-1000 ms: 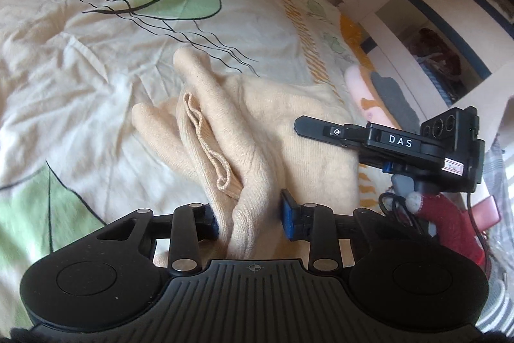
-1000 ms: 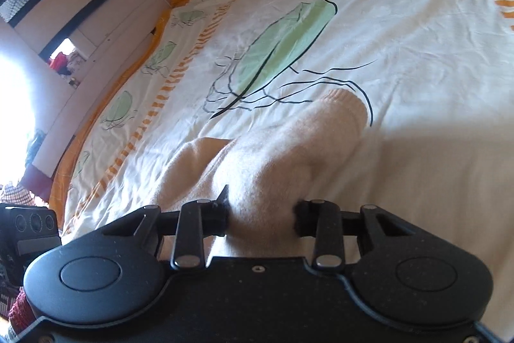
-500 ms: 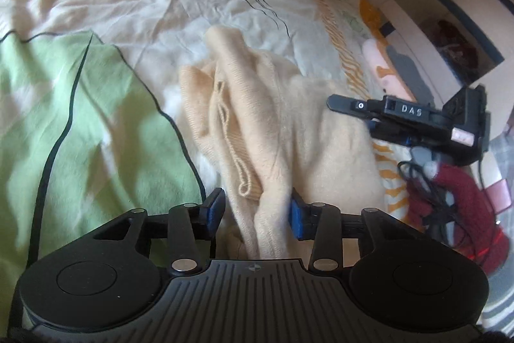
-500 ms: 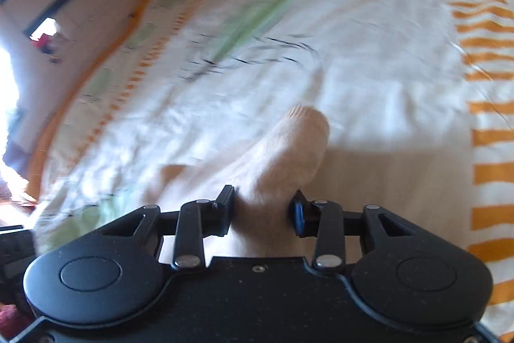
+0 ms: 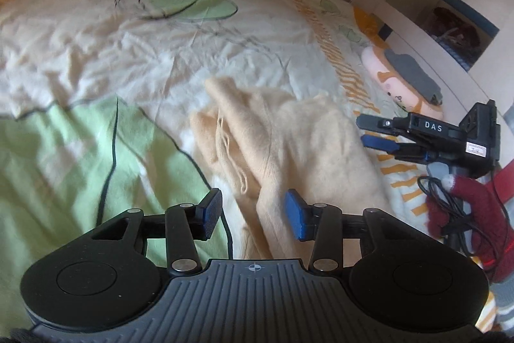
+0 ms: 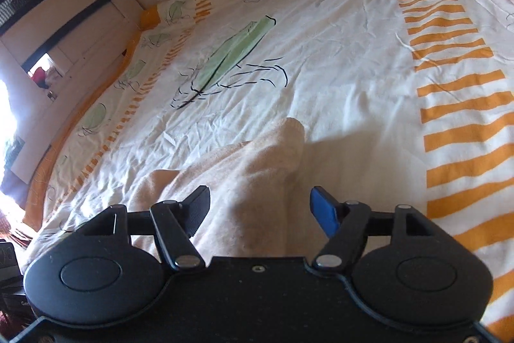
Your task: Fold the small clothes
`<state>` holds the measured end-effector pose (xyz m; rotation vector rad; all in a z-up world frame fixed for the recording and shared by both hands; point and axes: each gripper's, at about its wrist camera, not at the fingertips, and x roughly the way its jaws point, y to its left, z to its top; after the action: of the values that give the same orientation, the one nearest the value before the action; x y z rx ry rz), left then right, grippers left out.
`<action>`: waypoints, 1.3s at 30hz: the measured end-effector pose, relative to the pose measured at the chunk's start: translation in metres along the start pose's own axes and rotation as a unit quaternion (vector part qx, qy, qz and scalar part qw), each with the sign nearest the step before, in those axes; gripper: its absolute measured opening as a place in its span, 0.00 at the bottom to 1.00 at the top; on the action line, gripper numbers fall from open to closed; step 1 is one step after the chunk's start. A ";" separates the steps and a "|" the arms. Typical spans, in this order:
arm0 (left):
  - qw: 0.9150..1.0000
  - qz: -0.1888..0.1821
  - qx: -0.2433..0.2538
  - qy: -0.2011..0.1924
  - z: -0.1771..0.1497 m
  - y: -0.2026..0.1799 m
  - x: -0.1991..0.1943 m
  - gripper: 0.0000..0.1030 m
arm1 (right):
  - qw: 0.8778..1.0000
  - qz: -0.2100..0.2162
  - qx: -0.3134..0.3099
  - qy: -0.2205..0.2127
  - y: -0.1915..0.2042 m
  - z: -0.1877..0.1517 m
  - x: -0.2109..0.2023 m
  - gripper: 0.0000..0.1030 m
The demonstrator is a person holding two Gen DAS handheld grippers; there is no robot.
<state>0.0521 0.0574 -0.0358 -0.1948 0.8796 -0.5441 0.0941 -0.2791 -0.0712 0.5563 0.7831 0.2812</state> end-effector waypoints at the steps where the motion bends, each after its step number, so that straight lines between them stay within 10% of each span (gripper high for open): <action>1: 1.000 0.010 0.016 -0.018 0.007 -0.005 -0.004 0.41 | 1.000 0.010 0.007 -0.002 -0.001 -0.002 -0.005 0.71; 9: 0.995 0.063 0.034 -0.064 0.052 -0.016 0.049 0.43 | 1.000 -0.017 0.000 0.018 0.014 -0.023 -0.008 0.71; 15: 0.990 0.139 0.022 -0.003 0.042 0.018 0.101 0.50 | 0.995 -0.078 0.004 0.060 0.005 -0.052 -0.006 0.71; 39: 0.989 0.126 0.034 -0.066 -0.028 -0.059 -0.032 0.72 | 0.971 -0.173 -0.159 0.038 0.093 -0.092 -0.051 1.00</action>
<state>-0.0073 0.0259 -0.0095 -0.0547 0.7416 -0.3206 -0.0113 -0.1910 -0.0413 0.1030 0.8738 0.1020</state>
